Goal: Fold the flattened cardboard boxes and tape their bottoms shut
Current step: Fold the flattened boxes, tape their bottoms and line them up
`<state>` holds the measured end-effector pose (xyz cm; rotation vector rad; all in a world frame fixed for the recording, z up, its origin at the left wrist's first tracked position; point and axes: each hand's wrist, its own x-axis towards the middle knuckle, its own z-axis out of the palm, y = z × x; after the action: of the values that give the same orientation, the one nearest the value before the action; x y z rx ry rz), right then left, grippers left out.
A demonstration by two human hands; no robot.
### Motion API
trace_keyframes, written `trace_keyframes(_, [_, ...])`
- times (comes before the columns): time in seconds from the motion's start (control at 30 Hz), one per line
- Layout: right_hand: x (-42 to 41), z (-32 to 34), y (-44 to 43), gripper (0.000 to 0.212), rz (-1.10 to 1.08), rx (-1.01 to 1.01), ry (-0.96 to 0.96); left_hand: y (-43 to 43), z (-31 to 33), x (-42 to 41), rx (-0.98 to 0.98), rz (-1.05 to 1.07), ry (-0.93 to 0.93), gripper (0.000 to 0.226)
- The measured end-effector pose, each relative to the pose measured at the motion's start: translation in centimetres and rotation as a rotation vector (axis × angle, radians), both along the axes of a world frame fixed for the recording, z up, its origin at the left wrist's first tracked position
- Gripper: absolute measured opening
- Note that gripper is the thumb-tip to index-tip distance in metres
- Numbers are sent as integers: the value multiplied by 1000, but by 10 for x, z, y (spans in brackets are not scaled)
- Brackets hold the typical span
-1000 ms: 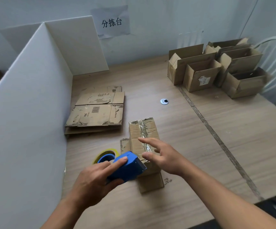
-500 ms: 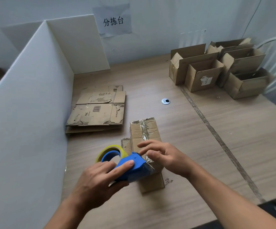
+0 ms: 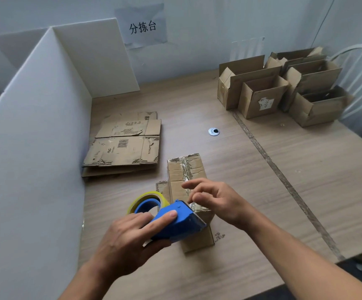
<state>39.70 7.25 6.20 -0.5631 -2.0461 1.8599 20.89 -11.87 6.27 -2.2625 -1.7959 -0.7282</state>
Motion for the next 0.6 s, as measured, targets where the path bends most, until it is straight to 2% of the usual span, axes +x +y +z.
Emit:
trace_keyframes(0.1, [1,-5,2,15,-18,28,-36,-1,-2,2,-83,11,-101,60])
trace_keyframes(0.2, [6,-13,2,18,-114,16,-82,-1,-1,3,-205,58,-298,62])
trace_keyframes(0.33, [43,-42,16,28,-402,-118,-132,-10,0,-21,-405,195,-652,65])
trace_keyframes(0.47, [62,-65,17,35,-494,-182,-246,0,3,-30,-731,121,-606,65])
trace_keyframes(0.6, [56,-76,18,32,-543,-153,-322,24,5,-38,-932,110,-566,61])
